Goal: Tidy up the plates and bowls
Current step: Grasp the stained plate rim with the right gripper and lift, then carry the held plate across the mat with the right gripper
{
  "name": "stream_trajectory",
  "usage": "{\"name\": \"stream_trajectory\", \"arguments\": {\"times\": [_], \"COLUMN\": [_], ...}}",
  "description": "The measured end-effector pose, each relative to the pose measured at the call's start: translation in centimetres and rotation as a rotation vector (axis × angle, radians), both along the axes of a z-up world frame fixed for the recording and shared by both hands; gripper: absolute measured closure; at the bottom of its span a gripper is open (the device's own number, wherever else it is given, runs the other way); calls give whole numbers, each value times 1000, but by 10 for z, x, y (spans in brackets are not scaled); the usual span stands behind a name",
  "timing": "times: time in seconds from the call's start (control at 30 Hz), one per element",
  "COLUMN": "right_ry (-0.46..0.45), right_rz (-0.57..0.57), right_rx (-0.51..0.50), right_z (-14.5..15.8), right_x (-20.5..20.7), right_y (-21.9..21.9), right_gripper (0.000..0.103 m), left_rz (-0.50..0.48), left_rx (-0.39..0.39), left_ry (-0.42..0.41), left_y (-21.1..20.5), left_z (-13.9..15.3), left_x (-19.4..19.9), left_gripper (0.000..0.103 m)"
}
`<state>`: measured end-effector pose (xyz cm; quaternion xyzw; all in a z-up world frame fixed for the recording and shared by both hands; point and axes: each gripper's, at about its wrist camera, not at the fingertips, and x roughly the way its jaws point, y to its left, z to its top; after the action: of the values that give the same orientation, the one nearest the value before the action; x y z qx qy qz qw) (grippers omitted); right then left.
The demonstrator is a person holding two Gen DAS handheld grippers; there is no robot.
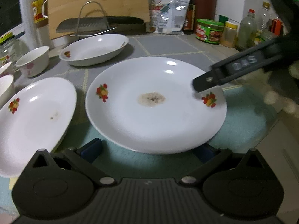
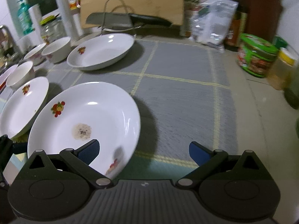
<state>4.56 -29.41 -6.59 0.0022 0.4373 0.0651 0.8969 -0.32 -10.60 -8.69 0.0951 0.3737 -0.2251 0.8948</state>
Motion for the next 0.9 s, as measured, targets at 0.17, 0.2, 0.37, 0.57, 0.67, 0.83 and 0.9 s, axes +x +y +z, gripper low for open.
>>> {"name": "stream_trajectory", "arguments": {"times": [0.17, 0.2, 0.37, 0.57, 0.67, 0.83, 0.9], "right_ry": [28, 34, 46, 63, 60, 62, 65], "right_rz": [102, 119, 178, 226, 255, 326, 360], "right_rx": [-4, -5, -49, -50, -51, -42, -7], "right_z": [-11, -12, -14, -13, -13, -12, -11], "right_x": [21, 25, 36, 39, 39, 45, 48], "right_y": [9, 10, 20, 15, 14, 14, 13], "right_gripper": [0, 0, 0, 0, 0, 0, 0], "left_rz": [-15, -13, -2, 12, 18, 1, -9], "left_rx": [2, 2, -8, -26, -19, -22, -25], "left_ry": [5, 7, -12, -42, -34, -38, -40], "left_y": [-1, -1, -1, 1, 0, 1, 2], "left_z": [1, 1, 0, -3, -2, -3, -3], "left_x": [3, 3, 0, -5, -4, -3, -3], "left_gripper": [0, 0, 0, 0, 0, 0, 0]}}
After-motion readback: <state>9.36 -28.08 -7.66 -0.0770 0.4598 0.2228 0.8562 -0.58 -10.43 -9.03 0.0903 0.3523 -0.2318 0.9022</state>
